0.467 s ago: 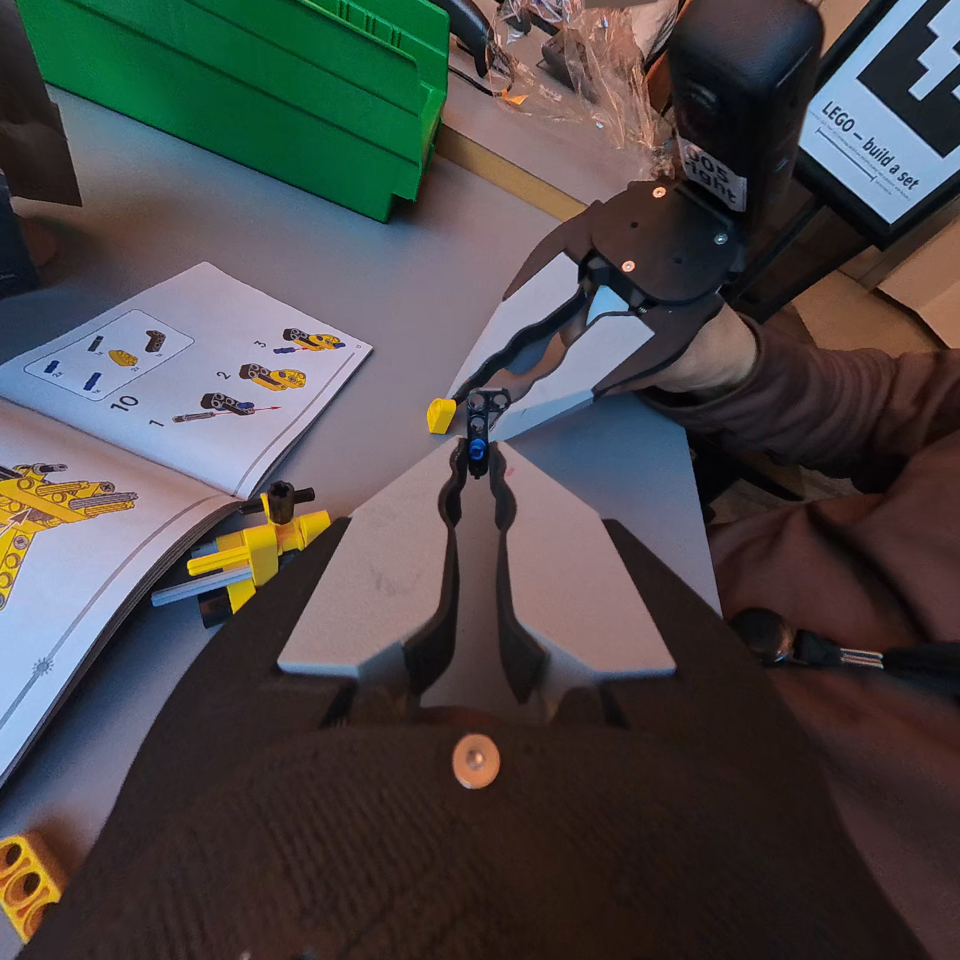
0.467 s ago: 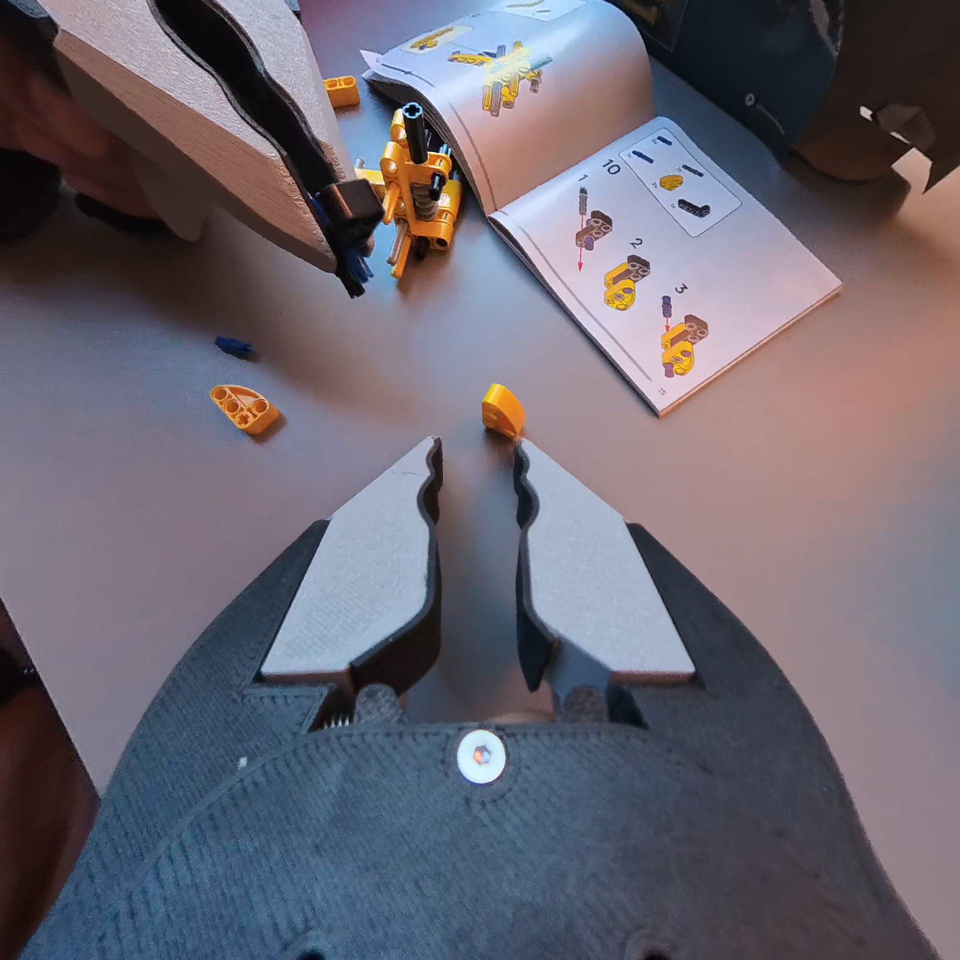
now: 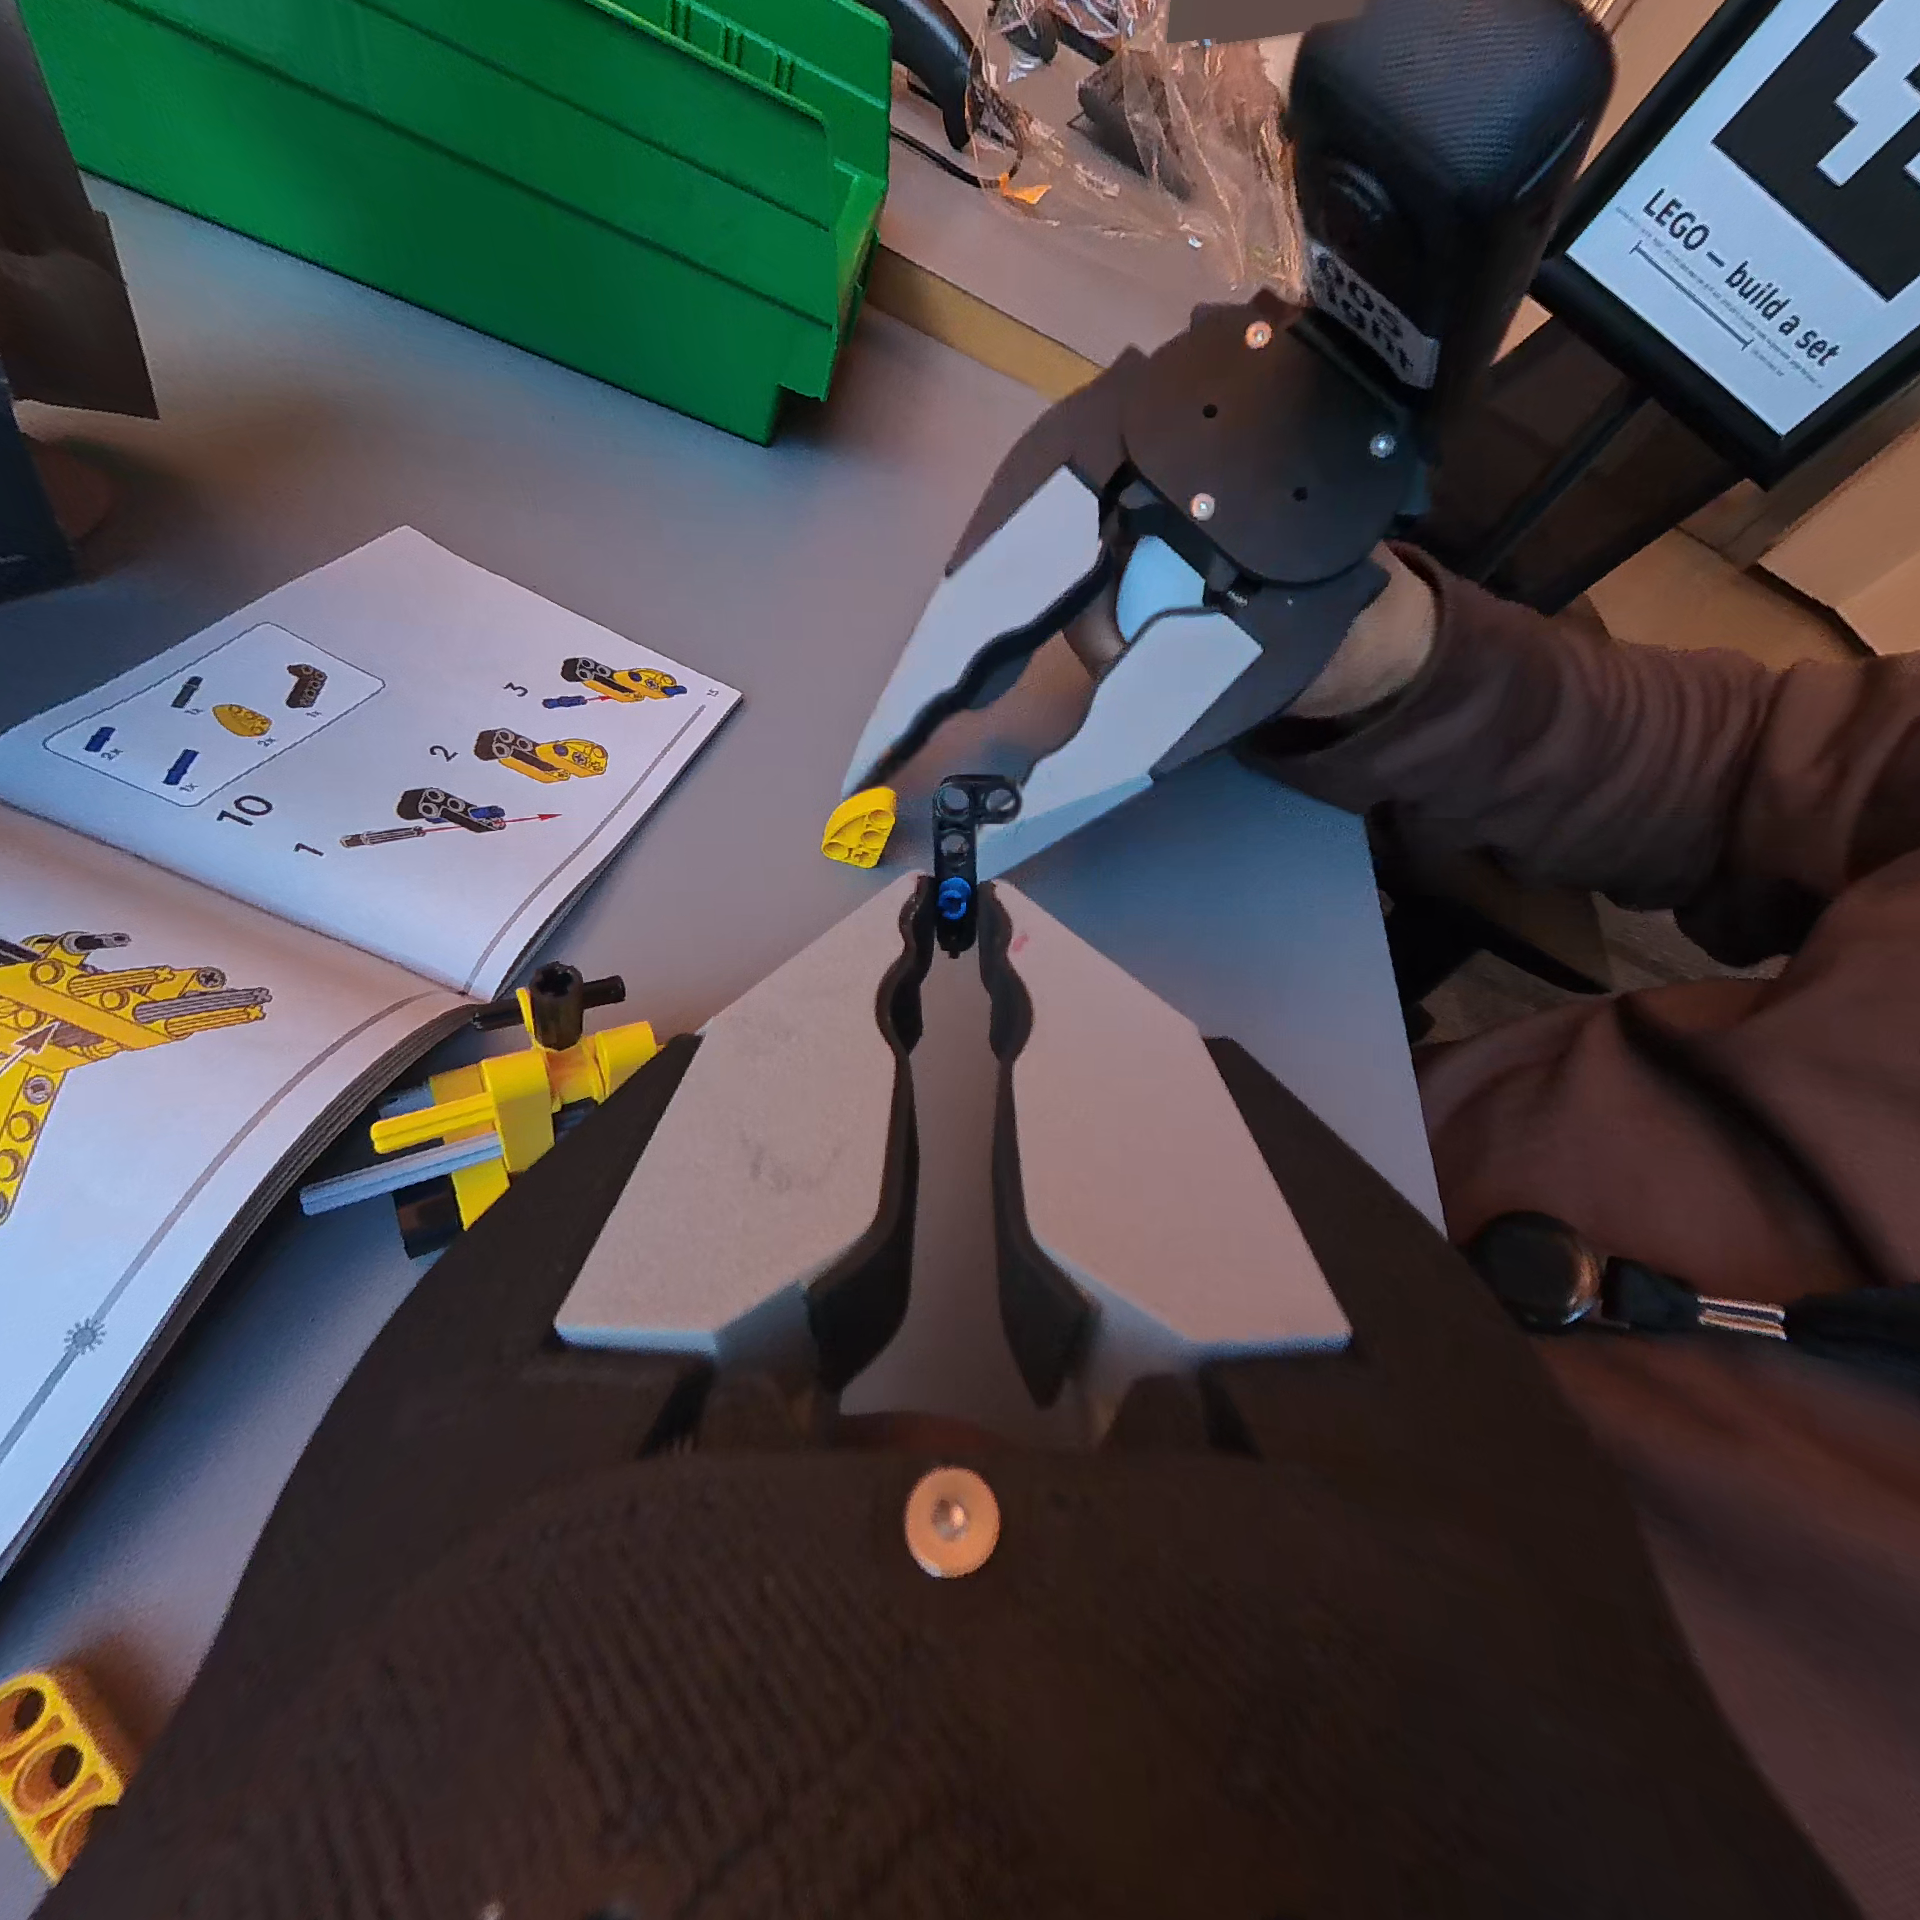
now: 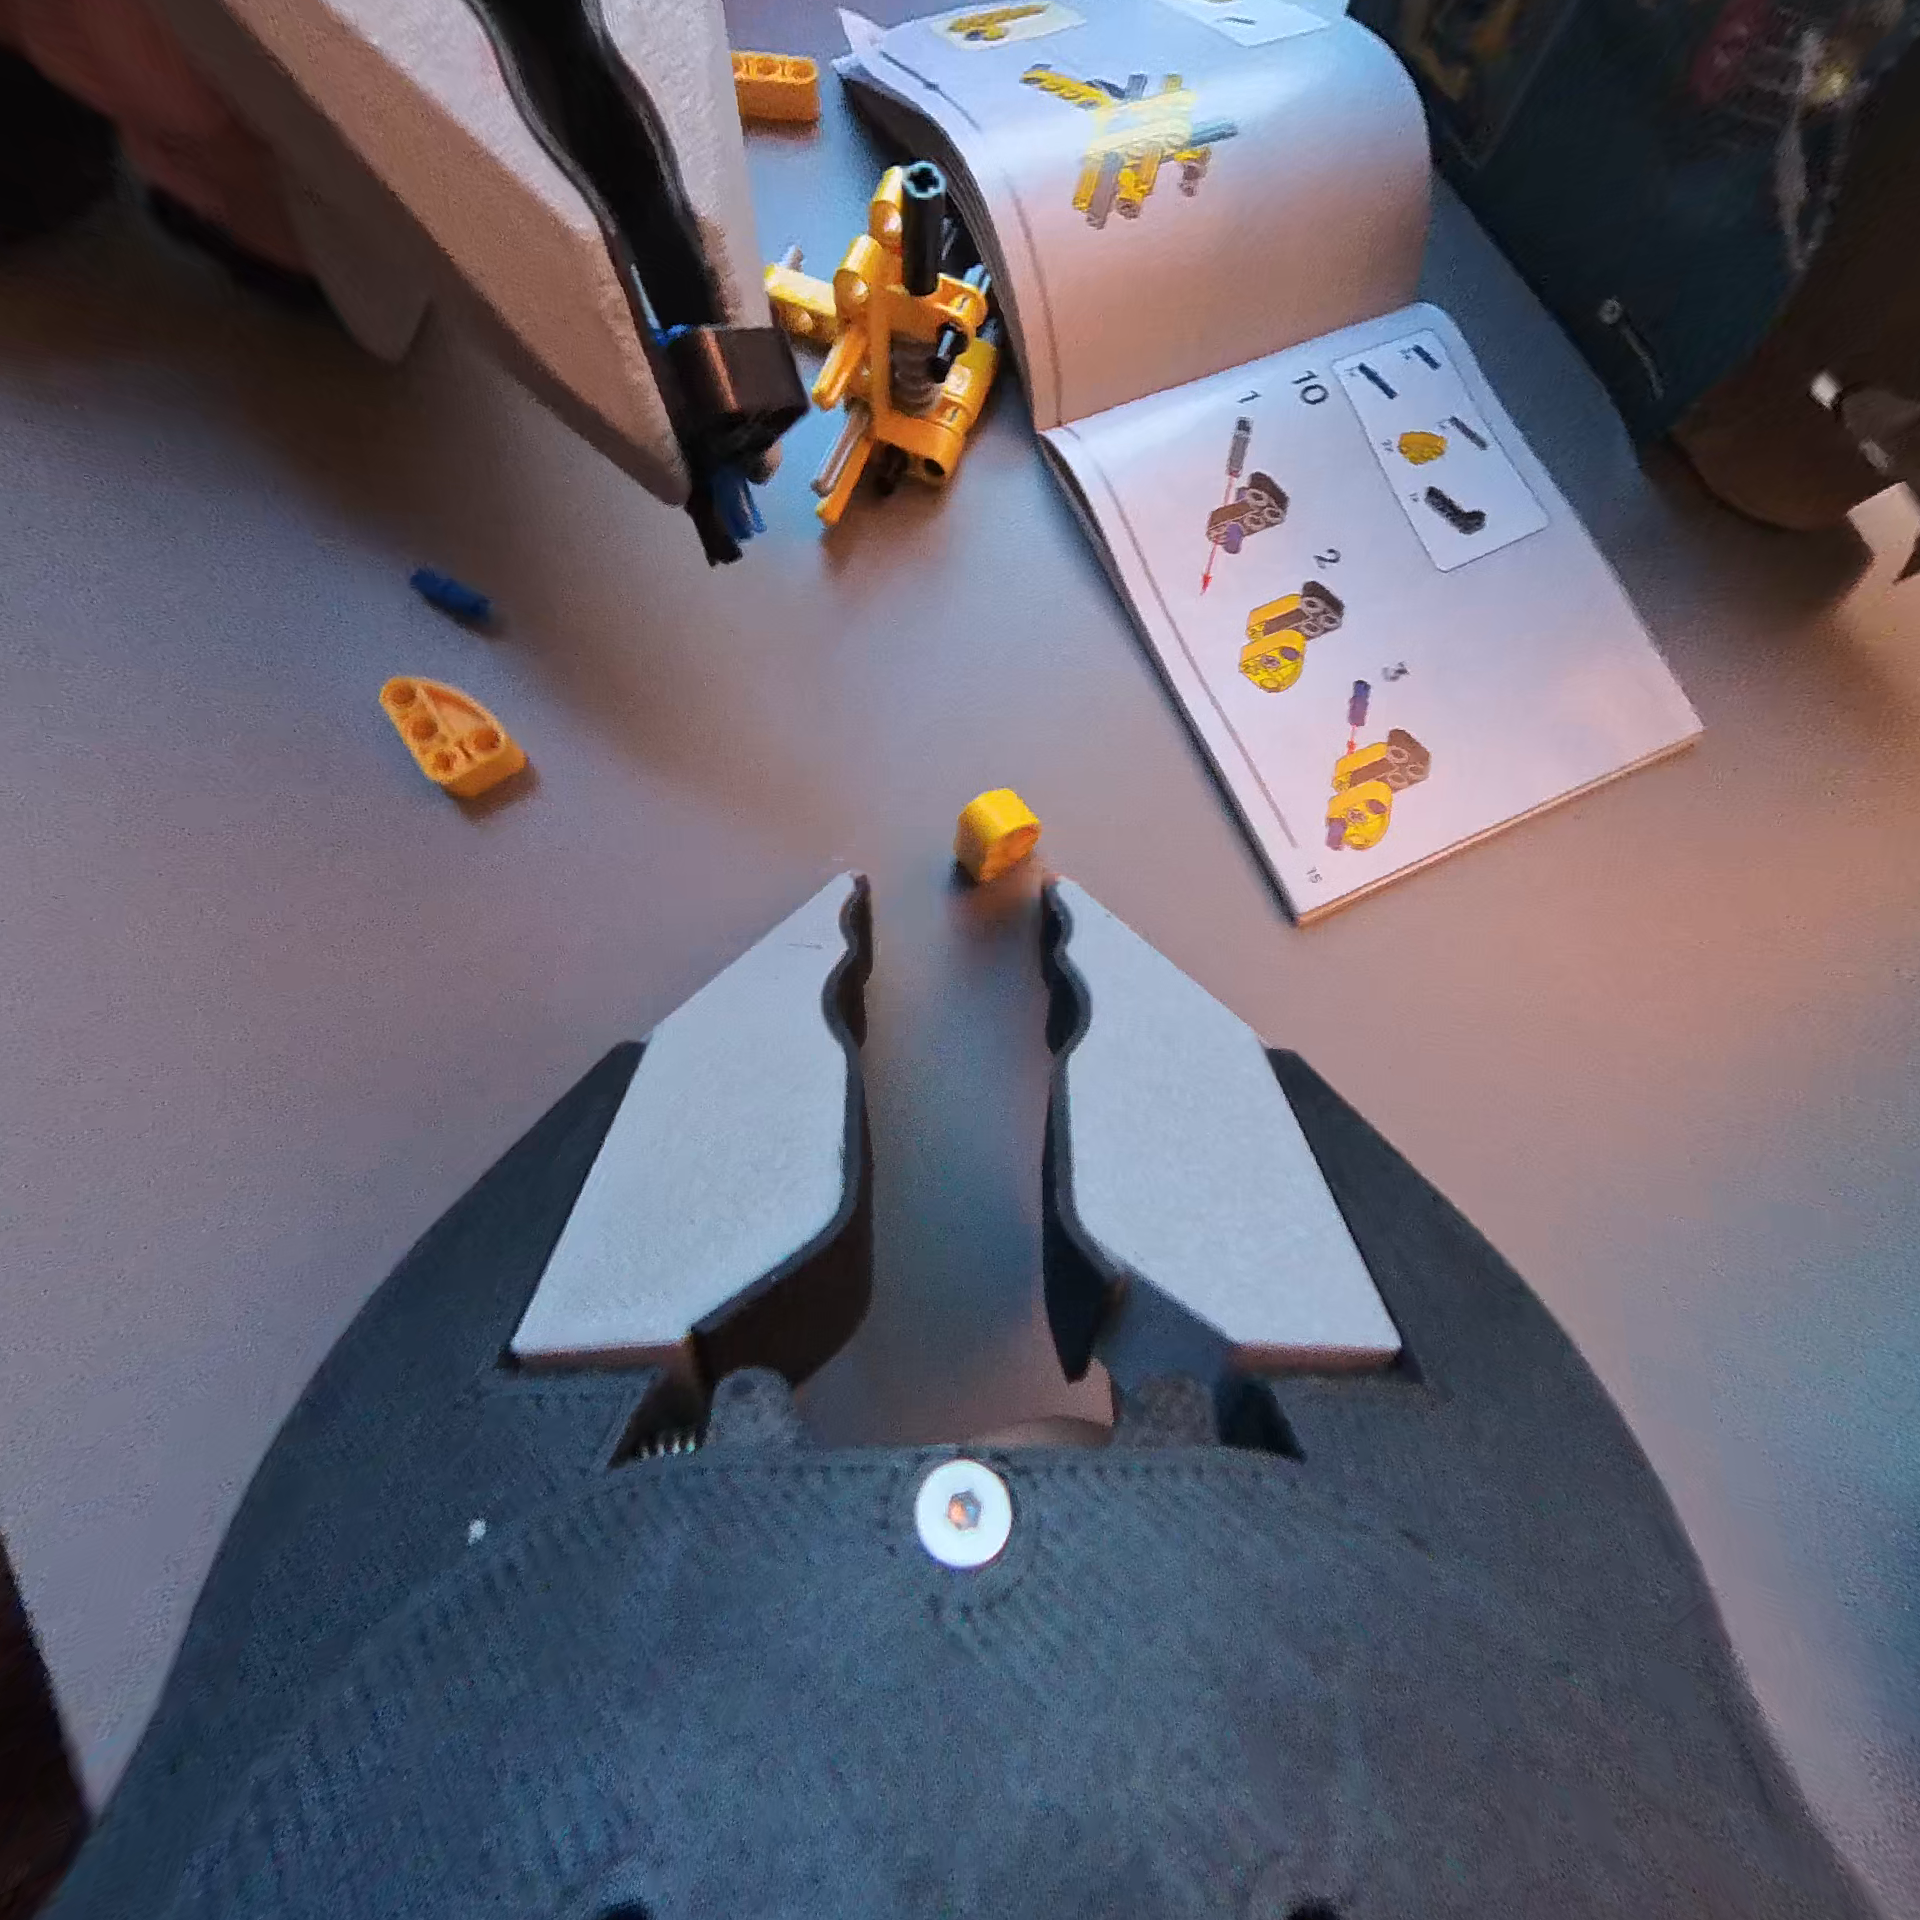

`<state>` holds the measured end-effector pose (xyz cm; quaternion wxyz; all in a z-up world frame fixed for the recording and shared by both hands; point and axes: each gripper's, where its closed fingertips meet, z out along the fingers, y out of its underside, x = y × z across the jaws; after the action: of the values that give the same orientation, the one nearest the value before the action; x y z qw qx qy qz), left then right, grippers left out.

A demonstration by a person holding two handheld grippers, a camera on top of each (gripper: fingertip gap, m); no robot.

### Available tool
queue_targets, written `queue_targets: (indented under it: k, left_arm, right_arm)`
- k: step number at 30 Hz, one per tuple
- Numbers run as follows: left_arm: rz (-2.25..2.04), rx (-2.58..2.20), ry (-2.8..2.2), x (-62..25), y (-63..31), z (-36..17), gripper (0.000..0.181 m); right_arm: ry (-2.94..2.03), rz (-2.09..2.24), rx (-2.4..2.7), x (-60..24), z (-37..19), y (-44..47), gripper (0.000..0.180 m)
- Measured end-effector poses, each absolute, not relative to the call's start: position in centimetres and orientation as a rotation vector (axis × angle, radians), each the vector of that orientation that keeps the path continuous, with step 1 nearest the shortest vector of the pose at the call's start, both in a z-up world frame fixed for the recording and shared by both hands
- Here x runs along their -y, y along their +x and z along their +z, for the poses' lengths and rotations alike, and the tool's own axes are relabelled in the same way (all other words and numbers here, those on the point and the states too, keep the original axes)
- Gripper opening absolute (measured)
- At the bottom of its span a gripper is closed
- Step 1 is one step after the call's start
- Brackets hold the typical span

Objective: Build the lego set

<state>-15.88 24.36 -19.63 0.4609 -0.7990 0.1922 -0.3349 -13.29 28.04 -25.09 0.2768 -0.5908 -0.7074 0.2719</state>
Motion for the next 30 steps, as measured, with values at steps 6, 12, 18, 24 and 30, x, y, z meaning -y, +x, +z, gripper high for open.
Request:
queue_targets:
  k: [6, 12, 18, 24, 30]
  left_arm:
    - [-0.835, -0.47, -1.968, -24.4, -15.9, -19.7, 0.005]
    - [-0.86, -0.451, -1.964, -24.4, -16.0, -19.5, 0.005]
    - [-0.865, -0.467, -1.965, -24.3, -15.9, -19.6, 0.005]
    - [-0.878, -0.455, -1.964, -24.3, -16.0, -19.6, 0.005]
    - [-1.168, -0.366, -1.816, -23.6, -15.1, -17.0, 0.005]
  right_arm:
    - [-1.191, 0.833, 2.165, -27.7, -24.5, -13.0, 0.036]
    - [-1.092, 0.927, 2.264, -27.9, -25.0, -14.1, 0.036]
    - [-0.995, 0.947, 2.325, -27.7, -25.0, -14.4, 0.026]
    - [-0.956, 0.987, 2.34, -27.4, -24.8, -14.3, 0.012]
    - [-1.013, 1.457, 2.156, -25.2, -20.1, -14.3, 0.013]
